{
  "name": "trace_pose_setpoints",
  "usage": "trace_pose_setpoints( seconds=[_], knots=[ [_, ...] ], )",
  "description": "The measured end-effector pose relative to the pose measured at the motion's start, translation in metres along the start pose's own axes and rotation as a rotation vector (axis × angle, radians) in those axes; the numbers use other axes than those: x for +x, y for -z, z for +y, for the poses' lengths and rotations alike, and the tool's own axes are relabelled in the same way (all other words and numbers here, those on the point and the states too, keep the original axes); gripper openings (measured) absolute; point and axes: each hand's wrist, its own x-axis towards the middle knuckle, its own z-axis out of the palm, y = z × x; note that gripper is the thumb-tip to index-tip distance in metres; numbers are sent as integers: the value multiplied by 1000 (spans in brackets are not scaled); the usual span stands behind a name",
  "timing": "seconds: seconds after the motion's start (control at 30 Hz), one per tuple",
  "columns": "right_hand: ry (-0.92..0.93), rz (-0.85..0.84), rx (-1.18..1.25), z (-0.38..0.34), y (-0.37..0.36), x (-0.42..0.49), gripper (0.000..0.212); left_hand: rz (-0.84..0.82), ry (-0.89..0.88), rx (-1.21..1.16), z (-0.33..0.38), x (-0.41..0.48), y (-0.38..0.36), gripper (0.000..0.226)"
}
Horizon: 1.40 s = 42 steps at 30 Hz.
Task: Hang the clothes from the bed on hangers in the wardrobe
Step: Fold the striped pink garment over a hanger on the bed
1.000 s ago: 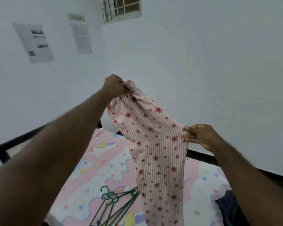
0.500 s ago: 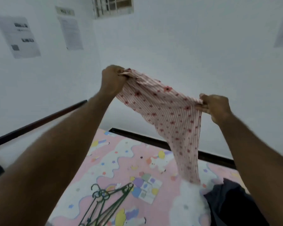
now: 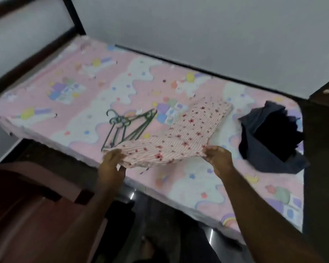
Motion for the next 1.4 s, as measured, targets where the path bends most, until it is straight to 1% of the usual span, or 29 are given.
trace_pose_setpoints(
  seconds=[0.07,0.13,0.2,0.27,0.33,0.4,0.47,0.5,0.53,0.6,0.63,0.7,0.77,0.8,0.83,0.9,0.97,1.0,1.03,1.07,1.1,1.13,1.17,1.2,1.23,1.3,1.4],
  knots=[
    [-86,61,-105,72,9,15,24,-126,70,62,-42,-43,-29,37],
    [-151,78,-197,129,19,26,26,-171,121,114,-71,-79,-48,36],
    [-188,66,-302,169,31,31,28,-215,144,134,-83,-106,-61,37],
    [-219,45,-378,192,40,33,26,-235,143,140,-90,-122,-68,40],
    [-229,17,-406,198,47,31,25,-233,131,151,-91,-126,-67,41],
    [-223,-24,-447,198,49,31,28,-244,136,162,-89,-122,-64,41],
    [-214,-54,-529,198,52,34,27,-241,142,178,-82,-109,-63,40],
    [-194,-79,-617,199,52,36,24,-227,131,188,-78,-101,-63,39],
    [-159,-122,-765,197,53,38,23,-222,116,186,-71,-89,-63,38],
    [-67,-229,-1076,196,53,36,32,-220,68,168,-54,-60,-63,35],
    [-25,-264,-1151,200,54,35,36,-237,37,169,-44,-45,-63,33],
    [16,-239,-1177,205,58,38,35,-274,-46,203,-17,-4,-68,35],
    [44,-187,-1085,192,56,45,26,-296,-173,236,19,47,-79,30],
    [14,-176,-1022,182,53,49,26,-317,-222,263,38,74,-87,28],
    [30,-160,-978,173,50,54,25,-309,-259,297,61,103,-97,27],
    [103,-74,-887,151,49,74,21,-228,-318,313,114,166,-129,28],
    [133,-4,-769,126,47,103,18,-143,-363,216,161,223,-168,37],
    [115,6,-720,114,47,120,21,-108,-360,144,175,244,-187,44],
    [56,18,-635,102,48,142,27,-91,-293,59,181,262,-212,49],
    [-15,24,-525,91,50,159,32,-91,-160,-18,175,268,-234,54],
    [-95,40,-387,79,51,175,31,-143,20,-52,162,267,-258,56],
    [-175,41,-242,72,51,187,25,-222,183,-20,142,255,-272,58],
    [-267,42,-112,71,59,208,19,-337,294,73,121,242,-296,58],
    [-320,23,-47,70,61,213,14,-431,345,149,96,222,-298,57],
    [-360,1,-36,72,62,215,12,-497,359,207,73,200,-295,55],
    [-403,6,-52,86,72,223,11,-538,407,257,35,169,-295,50],
    [-375,35,-48,119,83,229,12,-555,502,302,0,147,-303,42]
  ],
)
